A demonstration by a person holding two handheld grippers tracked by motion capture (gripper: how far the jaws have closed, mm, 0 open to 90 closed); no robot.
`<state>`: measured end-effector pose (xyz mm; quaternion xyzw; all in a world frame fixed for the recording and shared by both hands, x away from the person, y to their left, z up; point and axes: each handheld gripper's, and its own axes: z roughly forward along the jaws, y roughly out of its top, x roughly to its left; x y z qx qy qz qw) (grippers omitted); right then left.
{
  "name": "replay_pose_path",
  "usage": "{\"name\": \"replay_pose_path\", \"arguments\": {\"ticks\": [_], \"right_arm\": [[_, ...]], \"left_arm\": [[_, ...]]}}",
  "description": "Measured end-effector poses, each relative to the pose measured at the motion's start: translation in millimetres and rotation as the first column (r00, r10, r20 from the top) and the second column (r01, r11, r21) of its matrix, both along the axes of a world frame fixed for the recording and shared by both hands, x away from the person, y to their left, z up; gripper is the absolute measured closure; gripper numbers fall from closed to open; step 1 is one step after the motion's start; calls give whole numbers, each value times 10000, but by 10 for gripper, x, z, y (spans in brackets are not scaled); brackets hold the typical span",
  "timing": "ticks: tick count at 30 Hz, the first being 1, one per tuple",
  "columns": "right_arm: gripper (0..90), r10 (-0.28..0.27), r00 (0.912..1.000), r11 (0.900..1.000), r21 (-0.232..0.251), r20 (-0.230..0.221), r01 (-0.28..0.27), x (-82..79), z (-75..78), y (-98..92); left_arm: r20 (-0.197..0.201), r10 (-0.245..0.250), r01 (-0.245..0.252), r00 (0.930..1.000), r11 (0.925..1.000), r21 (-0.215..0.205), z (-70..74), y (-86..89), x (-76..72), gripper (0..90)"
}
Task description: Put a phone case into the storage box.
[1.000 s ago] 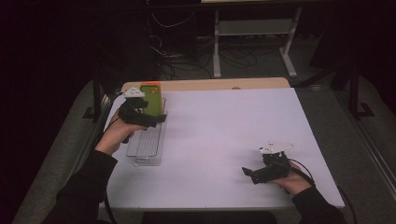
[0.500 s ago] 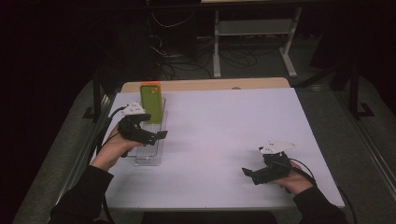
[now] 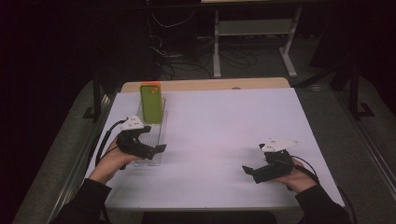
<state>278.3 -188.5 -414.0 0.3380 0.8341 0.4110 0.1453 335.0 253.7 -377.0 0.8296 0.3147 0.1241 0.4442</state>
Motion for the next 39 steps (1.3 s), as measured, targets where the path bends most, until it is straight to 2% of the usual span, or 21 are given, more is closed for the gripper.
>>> {"name": "replay_pose_path", "arguments": {"ticks": [5, 7, 8, 10, 17, 21, 23, 31, 39], "right_arm": [[0, 78, 10000, 9999, 76, 55, -79, -1, 45, 23], [0, 105, 9999, 9999, 101, -27, -105, -2, 57, 31], [0, 133, 9999, 9999, 80, -6, -133, 1, 60, 32], [0, 205, 9997, 9998, 67, 143, -206, 13, 64, 31], [0, 196, 9997, 9997, 156, 112, -198, 19, 91, 25], [0, 163, 9998, 9997, 172, 90, -164, 24, 96, 19], [0, 165, 9998, 9997, 174, 71, -166, 24, 98, 19], [0, 164, 9998, 9997, 179, 106, -166, 25, 102, 20], [0, 158, 9998, 9996, 217, 95, -160, 27, 106, 18]], "left_arm": [[10, -68, 68, 10000, 10000, 24, -55, 10, -59, 5], [143, -140, 139, 9998, 9999, 84, -74, 25, -79, 4], [59, -86, 86, 9999, 10000, 28, -84, 26, -100, 4], [133, -102, 102, 9999, 9999, 3, -108, 34, -129, 4], [319, -314, 303, 9990, 9989, 350, -192, 68, -215, 4], [356, -365, 350, 9987, 9985, 415, -225, 61, -253, 4], [411, -448, 422, 9982, 9972, 618, -241, 67, -259, 4], [439, -517, 500, 9977, 9980, 388, -268, 70, -274, 4], [421, -602, 581, 9973, 9971, 490, -273, 67, -274, 4]]}}
